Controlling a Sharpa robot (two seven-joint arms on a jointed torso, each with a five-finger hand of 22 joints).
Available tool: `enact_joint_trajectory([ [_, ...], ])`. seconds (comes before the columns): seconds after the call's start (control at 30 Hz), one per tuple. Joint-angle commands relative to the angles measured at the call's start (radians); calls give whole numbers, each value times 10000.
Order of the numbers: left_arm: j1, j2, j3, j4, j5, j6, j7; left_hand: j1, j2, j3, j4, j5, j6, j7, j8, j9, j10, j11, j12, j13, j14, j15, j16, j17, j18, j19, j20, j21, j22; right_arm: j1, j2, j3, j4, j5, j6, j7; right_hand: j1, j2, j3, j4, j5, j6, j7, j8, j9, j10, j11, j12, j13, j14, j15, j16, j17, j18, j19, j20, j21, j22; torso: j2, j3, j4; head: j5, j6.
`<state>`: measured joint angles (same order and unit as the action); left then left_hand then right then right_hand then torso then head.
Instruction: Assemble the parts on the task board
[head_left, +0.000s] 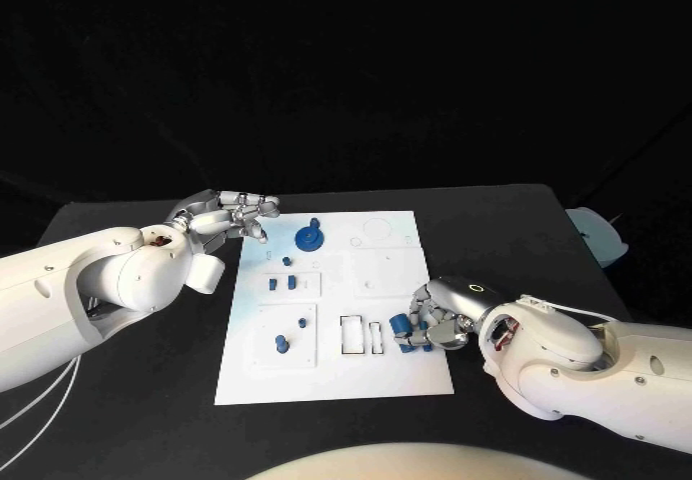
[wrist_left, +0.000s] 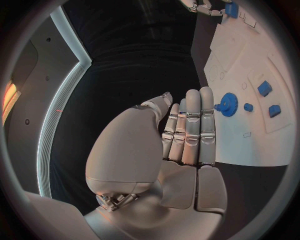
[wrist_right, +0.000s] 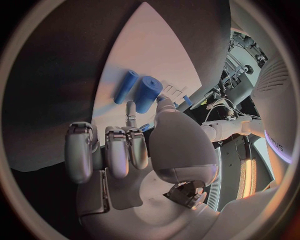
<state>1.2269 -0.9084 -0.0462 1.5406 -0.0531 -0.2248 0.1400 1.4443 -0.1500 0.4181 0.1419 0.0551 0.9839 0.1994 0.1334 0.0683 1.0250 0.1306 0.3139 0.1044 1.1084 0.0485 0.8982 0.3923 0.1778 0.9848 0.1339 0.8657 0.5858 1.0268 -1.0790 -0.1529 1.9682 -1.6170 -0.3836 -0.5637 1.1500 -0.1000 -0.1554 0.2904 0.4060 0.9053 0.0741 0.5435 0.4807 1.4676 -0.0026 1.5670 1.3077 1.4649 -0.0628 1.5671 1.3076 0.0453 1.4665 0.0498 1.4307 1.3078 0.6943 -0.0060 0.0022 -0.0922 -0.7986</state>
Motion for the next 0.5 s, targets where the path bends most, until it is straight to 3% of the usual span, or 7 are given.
enact_joint_trajectory([
  [0.03,-1,-7,3,28,-44,179,108,-108,-20,-58,-3,10,-80,7,34,-8,-74,-23,45,8,-35,12,-43,-14,64,35,57,-64,-15,-46,64,-4,-93,-340,267,-151,-78,47,-20,31,-47,91,-10,-60,3,1032,46,38,2631,1059,30,37,2632,-150,502,5,-29,2222,6,-1,0,-7,-5],
  [0.27,-1,-35,2,43,-44,201,82,-120,-18,-70,4,9,-85,9,39,-7,-81,-21,56,9,-33,13,-41,-15,64,39,59,-71,-20,-202,213,-5,-209,-479,327,-177,-53,121,5,15,-62,141,-25,-70,6,1032,33,38,2631,1059,20,37,2632,-148,500,0,-37,2221,11,1,-9,4,-16],
  [0.4,-1,-60,2,60,-44,203,72,-120,-18,-70,4,9,-85,9,39,-7,-81,-21,56,9,-33,13,-41,-15,64,39,59,-71,-20,-241,288,-5,-264,-527,339,-188,282,293,100,-70,-6,211,-49,-131,2,1032,9,38,2631,1059,-4,37,2632,-150,505,-19,-32,2225,24,8,1,37,-14],
  [0.5,0,-80,2,70,-44,199,67,-120,-18,-70,4,9,-85,9,39,-7,-81,-21,56,9,-33,13,-41,-15,64,39,59,-71,-20,-256,324,-5,-267,-542,175,-194,669,590,277,-167,201,320,-85,-158,4,1032,-24,38,2631,1059,-29,37,2632,-154,516,-39,-11,2232,23,8,-3,57,-25],
])
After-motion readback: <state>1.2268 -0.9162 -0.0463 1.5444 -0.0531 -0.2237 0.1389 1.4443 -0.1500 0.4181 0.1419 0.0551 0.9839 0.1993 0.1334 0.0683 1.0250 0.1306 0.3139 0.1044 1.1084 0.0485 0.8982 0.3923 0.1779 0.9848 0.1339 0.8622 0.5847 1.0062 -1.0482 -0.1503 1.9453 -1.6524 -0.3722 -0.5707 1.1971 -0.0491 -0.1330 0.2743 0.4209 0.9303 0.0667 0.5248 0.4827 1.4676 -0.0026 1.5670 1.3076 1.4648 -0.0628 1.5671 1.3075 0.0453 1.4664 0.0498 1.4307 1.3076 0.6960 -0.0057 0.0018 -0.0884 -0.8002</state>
